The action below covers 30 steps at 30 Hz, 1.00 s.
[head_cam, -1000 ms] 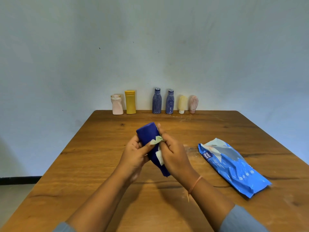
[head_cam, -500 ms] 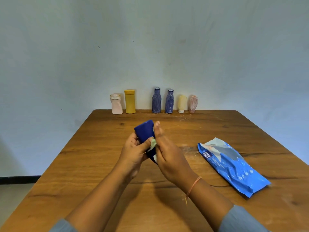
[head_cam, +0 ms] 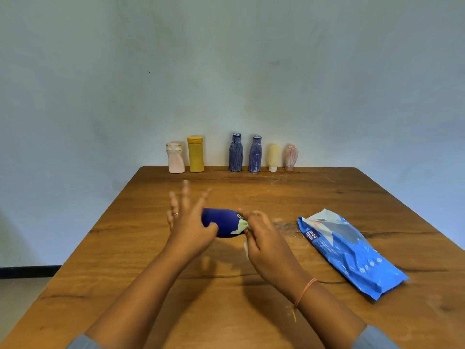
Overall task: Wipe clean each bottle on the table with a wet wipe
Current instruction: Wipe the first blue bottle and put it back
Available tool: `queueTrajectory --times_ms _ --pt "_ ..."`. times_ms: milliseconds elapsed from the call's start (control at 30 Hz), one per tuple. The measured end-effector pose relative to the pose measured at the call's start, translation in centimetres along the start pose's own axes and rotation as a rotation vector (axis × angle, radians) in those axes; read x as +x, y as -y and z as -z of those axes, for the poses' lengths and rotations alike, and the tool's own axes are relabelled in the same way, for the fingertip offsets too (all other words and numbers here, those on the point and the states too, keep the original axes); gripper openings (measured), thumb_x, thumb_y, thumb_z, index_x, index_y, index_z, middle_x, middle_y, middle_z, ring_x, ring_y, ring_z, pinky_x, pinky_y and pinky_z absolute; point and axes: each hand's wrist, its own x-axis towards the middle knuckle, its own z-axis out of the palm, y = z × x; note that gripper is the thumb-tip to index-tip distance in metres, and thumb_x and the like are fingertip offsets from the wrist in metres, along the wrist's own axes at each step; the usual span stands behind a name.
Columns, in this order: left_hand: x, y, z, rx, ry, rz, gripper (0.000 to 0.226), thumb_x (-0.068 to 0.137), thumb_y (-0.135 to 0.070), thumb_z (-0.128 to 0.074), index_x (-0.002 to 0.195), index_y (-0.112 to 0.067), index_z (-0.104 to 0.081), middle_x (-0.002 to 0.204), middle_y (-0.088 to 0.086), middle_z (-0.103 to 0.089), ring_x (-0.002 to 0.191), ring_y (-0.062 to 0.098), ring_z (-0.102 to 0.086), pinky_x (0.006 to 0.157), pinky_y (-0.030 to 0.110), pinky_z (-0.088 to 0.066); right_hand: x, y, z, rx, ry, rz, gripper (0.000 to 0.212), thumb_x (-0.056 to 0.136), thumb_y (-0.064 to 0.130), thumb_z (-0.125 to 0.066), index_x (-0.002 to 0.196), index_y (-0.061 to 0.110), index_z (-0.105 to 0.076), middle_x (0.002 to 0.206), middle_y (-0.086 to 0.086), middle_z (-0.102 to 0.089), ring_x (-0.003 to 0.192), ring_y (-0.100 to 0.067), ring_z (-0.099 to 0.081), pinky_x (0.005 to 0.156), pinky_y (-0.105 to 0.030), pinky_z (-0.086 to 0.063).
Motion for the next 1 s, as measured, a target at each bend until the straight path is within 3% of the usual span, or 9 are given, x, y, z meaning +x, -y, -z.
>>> queueTrajectory --times_ms 67,167,233,333,433,533,633,800,1000 --pt "-0.6 -0.6 0.1 0.177 0.186 -0.209 0.079 0.081 -0.018 -0.062 0.143 -0.039 -0.019 0.150 -0.019 0.002 0.143 0.015 0.013 0.110 0.046 0.017 0.2 0.3 0.4 -0.043 0.016 0.073 0.041 0.095 0.015 -0.039 0.135 0.020 -0.043 0.121 0.002 -0.050 0.103 -0.012 -0.050 0.086 -0.027 -0.045" --pt "-1.2 -1.5 -0.2 -0.016 0.233 -0.253 0.059 0.076 -0.017 -0.070 0.127 -0.032 -0.045 0.126 -0.011 -0.052 0.116 0.011 -0.049 0.100 0.033 -0.039 0.5 0.7 1.1 -0.013 0.021 0.146 0.042 0.091 0.020 -0.037 0.130 0.021 -0.050 0.126 0.005 -0.053 0.108 -0.012 -0.048 0.090 -0.022 -0.040" --pt "-1.3 -1.7 -0.3 -0.037 0.169 -0.229 0.045 0.073 -0.018 -0.074 0.112 -0.028 -0.055 0.100 -0.012 -0.055 0.094 0.010 -0.054 0.076 0.024 -0.041 0.8 0.7 1.6 0.262 -0.022 0.084 0.034 0.091 0.023 -0.040 0.121 0.023 -0.056 0.118 0.006 -0.059 0.105 -0.008 -0.054 0.088 -0.022 -0.044" --pt "-1.2 -1.1 -0.5 -0.066 0.080 -0.176 0.045 0.069 -0.022 -0.078 0.109 -0.028 -0.058 0.095 -0.015 -0.053 0.092 0.009 -0.051 0.077 0.023 -0.038 1.3 0.6 2.6 0.693 -0.282 -0.171 0.018 0.095 0.025 -0.046 0.101 0.024 -0.063 0.089 0.009 -0.065 0.077 -0.005 -0.056 0.064 -0.024 -0.045" --pt "-1.3 -0.9 -0.5 -0.112 0.014 -0.129 0.044 0.068 -0.023 -0.080 0.107 -0.029 -0.059 0.095 -0.015 -0.055 0.090 0.007 -0.051 0.076 0.022 -0.038 1.1 0.1 3.0 0.486 -0.423 -0.191 0.022 0.096 0.011 -0.045 0.102 0.021 -0.063 0.084 0.010 -0.063 0.070 0.002 -0.054 0.060 -0.014 -0.042" --pt "-1.3 -1.3 -0.6 -0.107 -0.016 -0.176 0.036 0.068 -0.023 -0.079 0.099 -0.026 -0.062 0.088 -0.012 -0.056 0.083 0.010 -0.052 0.068 0.022 -0.038 0.3 0.9 2.2 0.239 -0.237 0.008 0.042 0.090 0.013 -0.039 0.130 0.014 -0.051 0.124 -0.002 -0.060 0.108 0.001 -0.053 0.088 -0.011 -0.042" --pt "-1.6 -1.9 -1.1 -0.060 -0.030 -0.240 0.028 0.073 -0.018 -0.073 0.098 -0.024 -0.062 0.083 -0.013 -0.054 0.078 0.011 -0.054 0.060 0.016 -0.036 0.1 1.7 0.9 -0.054 0.009 0.175 0.057 0.086 0.021 -0.026 0.142 0.010 -0.030 0.148 0.003 -0.024 0.138 -0.005 -0.020 0.111 -0.016 -0.016" --pt "-1.7 -1.7 -1.3 -0.076 -0.058 -0.228 0.033 0.076 -0.021 -0.071 0.107 -0.024 -0.063 0.088 -0.013 -0.058 0.082 0.009 -0.060 0.070 0.028 -0.053 0.6 1.8 1.8 0.020 0.074 0.051 0.052 0.098 0.013 -0.035 0.146 0.018 -0.017 0.154 0.006 -0.013 0.140 -0.002 -0.010 0.113 -0.015 -0.012" --pt "-1.9 -2.0 -1.6 0.036 -0.075 -0.259 0.031 0.079 -0.023 -0.066 0.110 -0.024 -0.059 0.089 -0.013 -0.056 0.077 0.004 -0.047 0.058 0.010 -0.032 0.5 2.2 1.3 -0.272 0.094 0.195 0.060 0.087 0.022 -0.016 0.145 0.007 -0.019 0.154 -0.008 -0.016 0.138 -0.009 -0.002 0.110 -0.020 0.001"
